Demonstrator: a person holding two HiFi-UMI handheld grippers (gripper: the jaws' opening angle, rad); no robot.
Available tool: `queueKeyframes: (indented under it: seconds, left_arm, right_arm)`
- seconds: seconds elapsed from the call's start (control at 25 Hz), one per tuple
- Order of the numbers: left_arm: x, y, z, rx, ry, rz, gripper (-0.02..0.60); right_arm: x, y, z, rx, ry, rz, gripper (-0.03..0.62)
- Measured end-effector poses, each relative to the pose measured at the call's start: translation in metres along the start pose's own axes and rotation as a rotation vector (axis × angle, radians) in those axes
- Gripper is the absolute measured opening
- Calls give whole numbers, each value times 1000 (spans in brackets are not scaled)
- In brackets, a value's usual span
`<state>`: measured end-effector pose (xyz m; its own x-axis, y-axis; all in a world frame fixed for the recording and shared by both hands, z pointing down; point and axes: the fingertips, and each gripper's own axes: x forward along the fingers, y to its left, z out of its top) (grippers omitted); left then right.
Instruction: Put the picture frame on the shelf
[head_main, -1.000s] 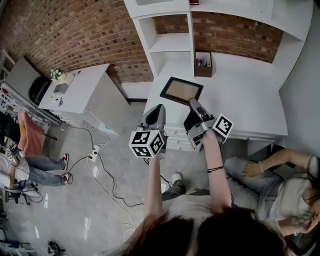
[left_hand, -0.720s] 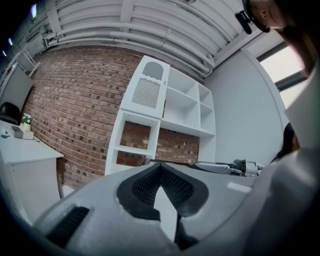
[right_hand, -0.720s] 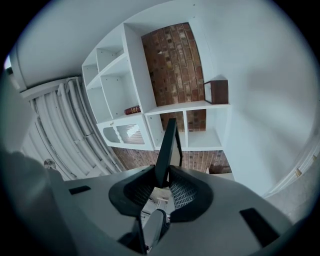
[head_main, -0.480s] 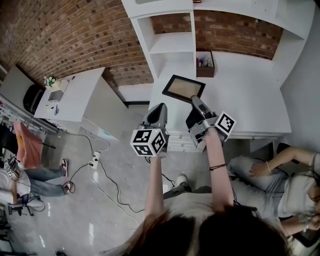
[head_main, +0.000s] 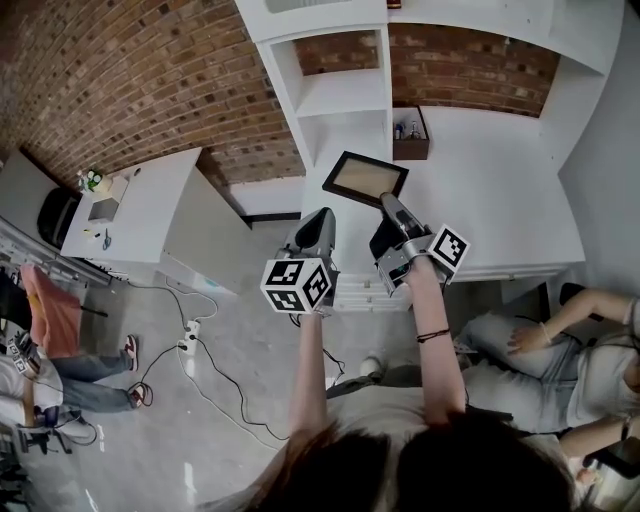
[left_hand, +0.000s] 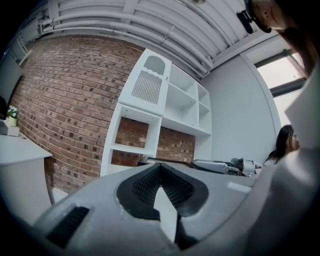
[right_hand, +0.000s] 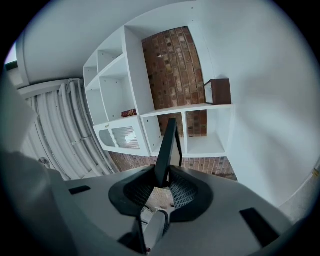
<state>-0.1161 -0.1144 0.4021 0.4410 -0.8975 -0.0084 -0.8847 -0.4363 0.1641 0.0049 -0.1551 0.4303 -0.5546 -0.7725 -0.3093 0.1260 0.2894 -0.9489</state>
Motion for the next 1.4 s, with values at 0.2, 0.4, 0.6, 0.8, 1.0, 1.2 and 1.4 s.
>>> queueKeyframes:
  seconds: [0.2, 0.4, 0.6, 0.8, 1.0, 1.2, 1.4]
  left_arm:
    - [3, 9, -3, -10, 5, -12, 11]
    - [6, 15, -6, -22, 13, -12, 11]
    - [15, 26, -11, -31, 22, -1, 11]
    - [32, 38, -4, -34, 10, 7, 11]
    - [54, 48, -2, -34, 13, 6, 11]
    - [75, 56, 0, -33, 10, 8, 11]
    - [89, 64, 0, -42, 10, 16, 11]
  right_arm:
    - [6, -11, -3, -6, -6, -24, 78]
    - [12, -13, -2, 5, -10, -26, 78]
    - [26, -24, 2, 19, -5, -35, 78]
    - [48, -25, 13, 6, 9, -28, 78]
    - [70, -28, 24, 13, 15, -18, 78]
    - [90, -33, 36, 11, 35, -3, 78]
    - [103, -36, 46, 6, 41, -1, 78]
